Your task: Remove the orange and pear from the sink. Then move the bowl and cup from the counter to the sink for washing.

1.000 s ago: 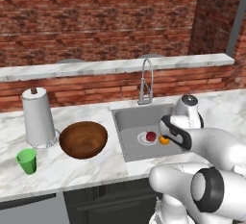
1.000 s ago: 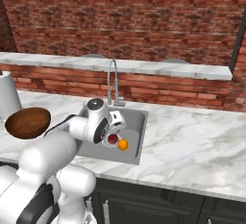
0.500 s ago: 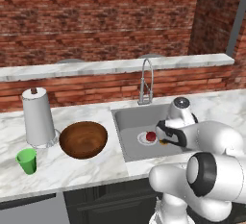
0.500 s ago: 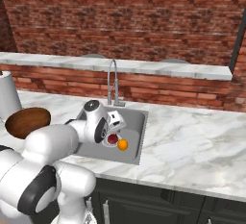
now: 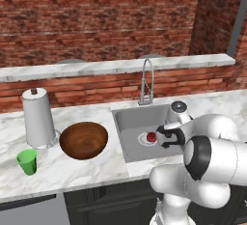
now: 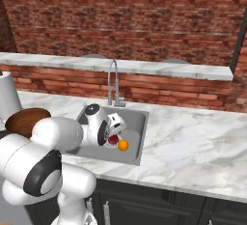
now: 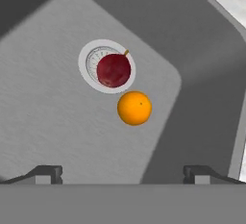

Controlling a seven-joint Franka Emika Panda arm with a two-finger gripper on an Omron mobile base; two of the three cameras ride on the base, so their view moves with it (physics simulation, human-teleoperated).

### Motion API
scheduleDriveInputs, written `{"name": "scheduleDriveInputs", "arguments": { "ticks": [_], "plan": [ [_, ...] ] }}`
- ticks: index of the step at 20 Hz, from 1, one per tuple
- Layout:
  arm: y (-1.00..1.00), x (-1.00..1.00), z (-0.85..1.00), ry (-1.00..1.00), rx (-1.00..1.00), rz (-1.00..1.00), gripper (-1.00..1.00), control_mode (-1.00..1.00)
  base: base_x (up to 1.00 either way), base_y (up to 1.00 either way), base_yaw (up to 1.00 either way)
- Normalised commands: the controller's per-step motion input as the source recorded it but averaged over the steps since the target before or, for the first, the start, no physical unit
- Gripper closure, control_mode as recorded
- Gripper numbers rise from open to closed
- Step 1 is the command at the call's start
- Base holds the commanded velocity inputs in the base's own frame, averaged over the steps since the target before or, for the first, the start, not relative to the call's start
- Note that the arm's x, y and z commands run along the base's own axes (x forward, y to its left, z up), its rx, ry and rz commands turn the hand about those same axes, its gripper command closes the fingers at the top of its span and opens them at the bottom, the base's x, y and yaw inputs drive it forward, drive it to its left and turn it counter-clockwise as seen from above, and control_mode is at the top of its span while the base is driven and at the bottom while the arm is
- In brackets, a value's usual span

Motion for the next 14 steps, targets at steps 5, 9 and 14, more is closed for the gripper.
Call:
{"name": "scheduleDriveInputs", "arguments": {
  "ticks": [5,9,14],
  "plan": [
    [0.0,0.1,-0.17,0.0,0.0,0.06,-1.0,-1.0,0.0,0.0,0.0],
    [-0.03,0.11,-0.15,0.0,0.0,0.06,-1.0,-1.0,0.0,0.0,0.0],
    [-0.05,0.13,-0.12,0.0,0.0,0.04,-1.0,-1.0,0.0,0.0,0.0]
  ]
}}
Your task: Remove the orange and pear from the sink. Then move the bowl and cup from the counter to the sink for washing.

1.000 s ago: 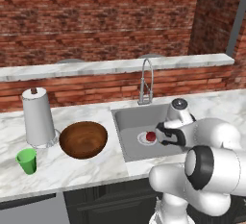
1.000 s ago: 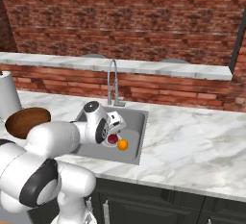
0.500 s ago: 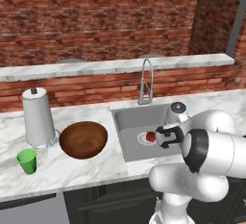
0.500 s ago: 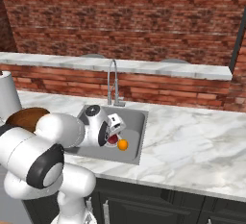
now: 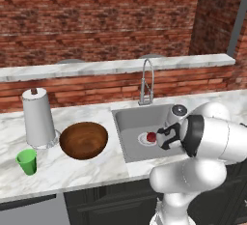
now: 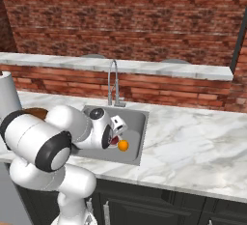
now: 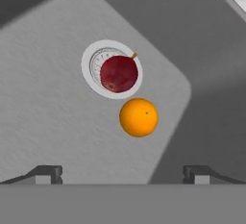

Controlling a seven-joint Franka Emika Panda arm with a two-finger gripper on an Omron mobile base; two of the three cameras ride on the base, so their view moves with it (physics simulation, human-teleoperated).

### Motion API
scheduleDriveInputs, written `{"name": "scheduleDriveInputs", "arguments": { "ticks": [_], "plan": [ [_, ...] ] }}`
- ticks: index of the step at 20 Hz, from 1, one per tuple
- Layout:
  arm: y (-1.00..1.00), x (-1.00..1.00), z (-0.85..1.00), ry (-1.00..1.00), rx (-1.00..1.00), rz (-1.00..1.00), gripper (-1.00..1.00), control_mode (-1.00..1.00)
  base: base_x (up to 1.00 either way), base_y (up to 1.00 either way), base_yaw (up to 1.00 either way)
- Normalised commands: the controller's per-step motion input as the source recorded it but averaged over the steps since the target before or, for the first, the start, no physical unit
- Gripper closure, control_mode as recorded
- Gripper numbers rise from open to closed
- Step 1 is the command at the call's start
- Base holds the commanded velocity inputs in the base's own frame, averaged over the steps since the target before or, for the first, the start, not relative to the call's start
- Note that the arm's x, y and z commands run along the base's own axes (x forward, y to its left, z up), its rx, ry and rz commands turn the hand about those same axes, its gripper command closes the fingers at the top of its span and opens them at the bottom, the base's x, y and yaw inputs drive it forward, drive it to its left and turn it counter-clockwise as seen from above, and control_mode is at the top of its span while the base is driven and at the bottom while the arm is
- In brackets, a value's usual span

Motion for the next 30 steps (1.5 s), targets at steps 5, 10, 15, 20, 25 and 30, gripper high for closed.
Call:
{"name": "scheduleDriveInputs", "arguments": {
  "ticks": [5,10,15,20,25,30],
  "plan": [
    [-0.07,0.11,-0.09,0.0,0.0,0.01,-1.0,-1.0,0.0,0.0,0.0],
    [-0.04,0.11,-0.07,0.0,0.0,0.0,-1.0,-1.0,0.0,0.0,0.0],
    [-0.01,0.14,-0.08,0.0,0.0,0.0,-1.0,-1.0,0.0,0.0,0.0],
    [-0.02,0.11,-0.09,0.0,0.0,0.0,-1.0,-1.0,0.0,0.0,0.0],
    [-0.02,0.06,-0.12,0.0,0.0,0.0,-1.0,-1.0,0.0,0.0,0.0],
    [0.0,0.08,-0.14,0.0,0.0,0.0,-1.0,-1.0,0.0,0.0,0.0]
  ]
}}
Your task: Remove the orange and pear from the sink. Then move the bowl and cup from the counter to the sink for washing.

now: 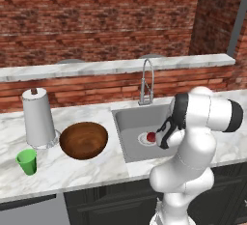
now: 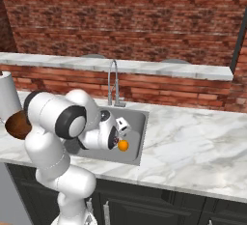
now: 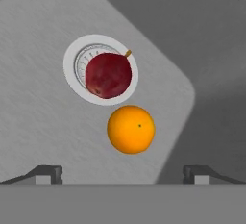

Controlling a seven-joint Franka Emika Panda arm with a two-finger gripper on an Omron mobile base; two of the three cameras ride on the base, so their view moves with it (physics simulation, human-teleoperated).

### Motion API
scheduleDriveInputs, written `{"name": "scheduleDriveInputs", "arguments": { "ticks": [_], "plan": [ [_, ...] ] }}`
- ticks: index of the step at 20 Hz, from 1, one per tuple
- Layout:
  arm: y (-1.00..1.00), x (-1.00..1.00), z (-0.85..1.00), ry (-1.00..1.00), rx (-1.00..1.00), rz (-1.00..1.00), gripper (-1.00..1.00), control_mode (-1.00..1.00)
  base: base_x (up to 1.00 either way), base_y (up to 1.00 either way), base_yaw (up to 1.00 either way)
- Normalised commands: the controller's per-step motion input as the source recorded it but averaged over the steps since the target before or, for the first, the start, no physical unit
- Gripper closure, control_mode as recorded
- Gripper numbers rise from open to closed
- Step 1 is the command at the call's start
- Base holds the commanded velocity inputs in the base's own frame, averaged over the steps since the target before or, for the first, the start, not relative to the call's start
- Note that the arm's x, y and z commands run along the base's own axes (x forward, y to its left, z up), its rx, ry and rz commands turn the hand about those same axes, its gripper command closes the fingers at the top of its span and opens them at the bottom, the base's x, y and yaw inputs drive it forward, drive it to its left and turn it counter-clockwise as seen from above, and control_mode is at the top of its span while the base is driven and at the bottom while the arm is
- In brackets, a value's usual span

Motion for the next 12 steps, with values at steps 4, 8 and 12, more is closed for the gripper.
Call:
{"name": "scheduleDriveInputs", "arguments": {
  "ticks": [4,8,12],
  "plan": [
    [0.0,0.1,-0.13,0.0,0.0,0.0,-1.0,-1.0,0.0,0.0,0.0],
    [0.0,0.1,-0.12,0.0,0.0,0.0,-1.0,-1.0,0.0,0.0,0.0],
    [0.0,0.1,-0.14,0.0,0.0,0.0,-1.0,-1.0,0.0,0.0,0.0]
  ]
}}
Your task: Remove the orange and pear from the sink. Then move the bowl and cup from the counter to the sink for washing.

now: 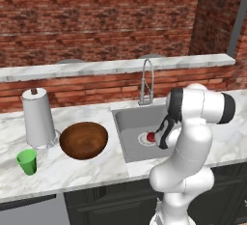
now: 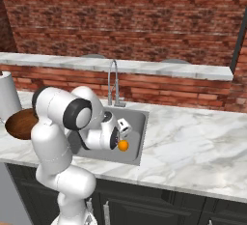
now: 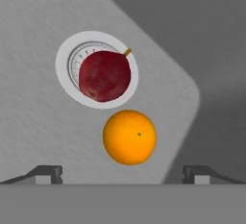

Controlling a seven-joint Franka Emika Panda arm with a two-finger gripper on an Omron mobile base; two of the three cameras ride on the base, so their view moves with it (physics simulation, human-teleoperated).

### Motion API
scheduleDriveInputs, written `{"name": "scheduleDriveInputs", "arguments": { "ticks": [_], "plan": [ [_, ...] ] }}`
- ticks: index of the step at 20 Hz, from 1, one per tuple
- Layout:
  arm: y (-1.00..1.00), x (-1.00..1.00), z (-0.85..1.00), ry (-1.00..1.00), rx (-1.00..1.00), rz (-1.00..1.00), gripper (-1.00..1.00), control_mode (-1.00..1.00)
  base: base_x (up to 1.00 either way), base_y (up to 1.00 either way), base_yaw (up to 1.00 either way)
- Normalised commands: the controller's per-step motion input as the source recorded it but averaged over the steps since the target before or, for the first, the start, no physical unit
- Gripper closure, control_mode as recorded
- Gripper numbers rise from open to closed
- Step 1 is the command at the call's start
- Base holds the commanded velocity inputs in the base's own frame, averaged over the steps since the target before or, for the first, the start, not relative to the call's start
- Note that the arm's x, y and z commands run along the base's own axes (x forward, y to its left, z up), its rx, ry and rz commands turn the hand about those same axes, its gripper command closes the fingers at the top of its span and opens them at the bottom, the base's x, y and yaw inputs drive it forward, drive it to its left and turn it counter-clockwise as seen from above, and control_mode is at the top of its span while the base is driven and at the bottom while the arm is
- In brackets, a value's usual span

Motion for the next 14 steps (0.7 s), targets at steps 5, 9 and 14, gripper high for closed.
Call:
{"name": "scheduleDriveInputs", "arguments": {
  "ticks": [5,9,14],
  "plan": [
    [-0.01,0.09,-0.14,0.01,0.0,0.0,-1.0,-1.0,0.0,0.0,0.0],
    [-0.01,0.08,-0.14,0.01,0.0,0.0,-1.0,-1.0,0.0,0.0,0.0],
    [-0.01,0.08,-0.14,0.02,0.0,0.0,-1.0,-1.0,0.0,0.0,0.0]
  ]
}}
